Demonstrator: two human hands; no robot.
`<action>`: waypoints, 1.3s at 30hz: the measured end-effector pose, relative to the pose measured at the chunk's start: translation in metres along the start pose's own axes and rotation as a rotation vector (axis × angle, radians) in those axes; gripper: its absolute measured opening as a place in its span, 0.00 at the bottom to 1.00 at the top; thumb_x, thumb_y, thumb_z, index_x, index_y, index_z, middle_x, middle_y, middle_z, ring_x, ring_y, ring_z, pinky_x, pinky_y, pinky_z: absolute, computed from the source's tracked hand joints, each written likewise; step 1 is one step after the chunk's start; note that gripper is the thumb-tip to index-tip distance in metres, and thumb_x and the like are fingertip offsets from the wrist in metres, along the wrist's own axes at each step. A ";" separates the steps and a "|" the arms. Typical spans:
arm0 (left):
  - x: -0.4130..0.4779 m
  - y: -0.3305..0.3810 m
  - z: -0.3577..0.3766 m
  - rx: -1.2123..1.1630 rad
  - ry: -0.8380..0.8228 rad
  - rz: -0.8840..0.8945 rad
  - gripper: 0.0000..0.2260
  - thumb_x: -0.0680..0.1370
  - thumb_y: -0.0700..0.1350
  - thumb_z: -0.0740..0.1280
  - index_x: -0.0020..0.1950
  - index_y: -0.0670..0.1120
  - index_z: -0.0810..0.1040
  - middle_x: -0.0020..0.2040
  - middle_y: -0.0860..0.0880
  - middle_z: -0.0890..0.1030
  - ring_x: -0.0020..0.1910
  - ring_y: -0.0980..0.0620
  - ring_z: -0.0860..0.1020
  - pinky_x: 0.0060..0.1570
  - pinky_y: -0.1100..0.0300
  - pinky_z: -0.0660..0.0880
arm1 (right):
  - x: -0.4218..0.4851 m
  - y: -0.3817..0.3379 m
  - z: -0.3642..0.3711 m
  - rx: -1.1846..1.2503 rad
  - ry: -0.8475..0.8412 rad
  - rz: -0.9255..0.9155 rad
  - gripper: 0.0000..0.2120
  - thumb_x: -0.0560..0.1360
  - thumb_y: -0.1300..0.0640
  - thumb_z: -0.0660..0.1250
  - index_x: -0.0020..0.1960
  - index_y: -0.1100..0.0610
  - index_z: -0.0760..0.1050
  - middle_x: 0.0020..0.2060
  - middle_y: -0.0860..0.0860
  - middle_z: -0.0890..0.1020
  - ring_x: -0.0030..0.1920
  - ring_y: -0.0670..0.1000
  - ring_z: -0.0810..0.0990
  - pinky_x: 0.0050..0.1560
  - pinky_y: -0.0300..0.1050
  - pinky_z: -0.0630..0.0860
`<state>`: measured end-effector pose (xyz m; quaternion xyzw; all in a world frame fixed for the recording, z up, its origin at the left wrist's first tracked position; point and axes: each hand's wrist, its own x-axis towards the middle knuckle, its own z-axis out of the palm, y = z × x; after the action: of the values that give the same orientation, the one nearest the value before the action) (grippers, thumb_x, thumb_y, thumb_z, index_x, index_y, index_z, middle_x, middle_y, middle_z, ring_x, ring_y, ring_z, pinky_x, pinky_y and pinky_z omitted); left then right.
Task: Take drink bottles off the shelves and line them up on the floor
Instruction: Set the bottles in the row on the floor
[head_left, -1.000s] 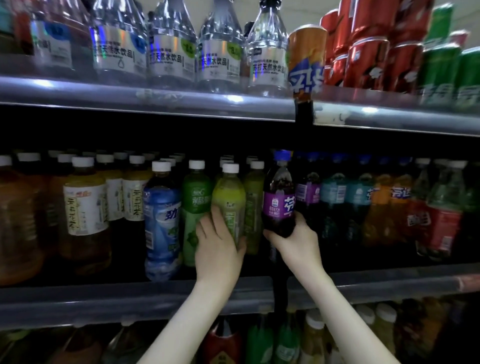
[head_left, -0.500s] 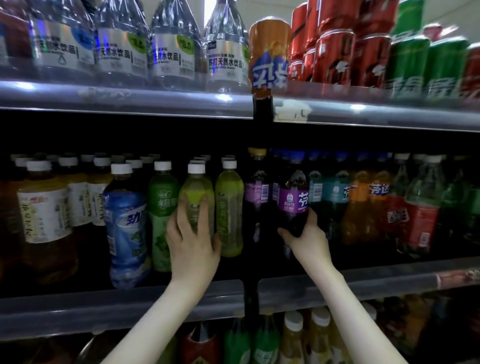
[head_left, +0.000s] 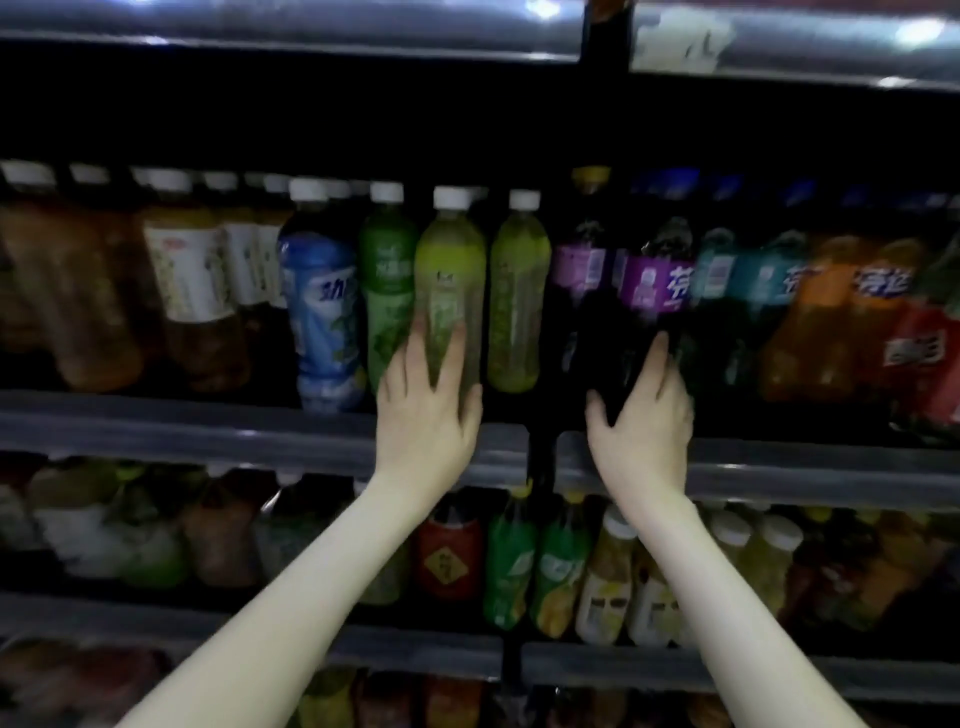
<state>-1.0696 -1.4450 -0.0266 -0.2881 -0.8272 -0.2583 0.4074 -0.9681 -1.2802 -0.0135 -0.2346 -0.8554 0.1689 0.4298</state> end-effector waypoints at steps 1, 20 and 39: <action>-0.011 -0.004 -0.001 0.006 -0.021 0.009 0.24 0.79 0.50 0.58 0.74 0.44 0.65 0.71 0.35 0.66 0.62 0.35 0.70 0.58 0.43 0.70 | -0.009 -0.001 0.003 -0.028 0.008 -0.025 0.36 0.78 0.51 0.63 0.77 0.60 0.48 0.72 0.61 0.63 0.72 0.60 0.61 0.73 0.62 0.55; -0.297 -0.276 -0.193 0.088 -0.504 -0.177 0.19 0.72 0.41 0.70 0.62 0.38 0.77 0.61 0.37 0.77 0.58 0.40 0.78 0.57 0.51 0.75 | -0.322 -0.238 0.157 0.188 -0.713 -0.286 0.23 0.81 0.54 0.58 0.75 0.56 0.60 0.70 0.51 0.68 0.71 0.50 0.64 0.68 0.44 0.66; -0.600 -0.599 -0.243 0.142 -0.877 -0.775 0.22 0.65 0.44 0.71 0.56 0.46 0.70 0.52 0.43 0.81 0.42 0.45 0.82 0.34 0.61 0.79 | -0.659 -0.349 0.469 -0.169 -1.590 -0.480 0.22 0.79 0.58 0.60 0.72 0.56 0.62 0.65 0.53 0.72 0.63 0.52 0.73 0.59 0.40 0.69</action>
<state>-1.0523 -2.1851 -0.5057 -0.0165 -0.9787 -0.1890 -0.0787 -1.0965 -1.9718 -0.5437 0.1116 -0.9403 0.1235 -0.2967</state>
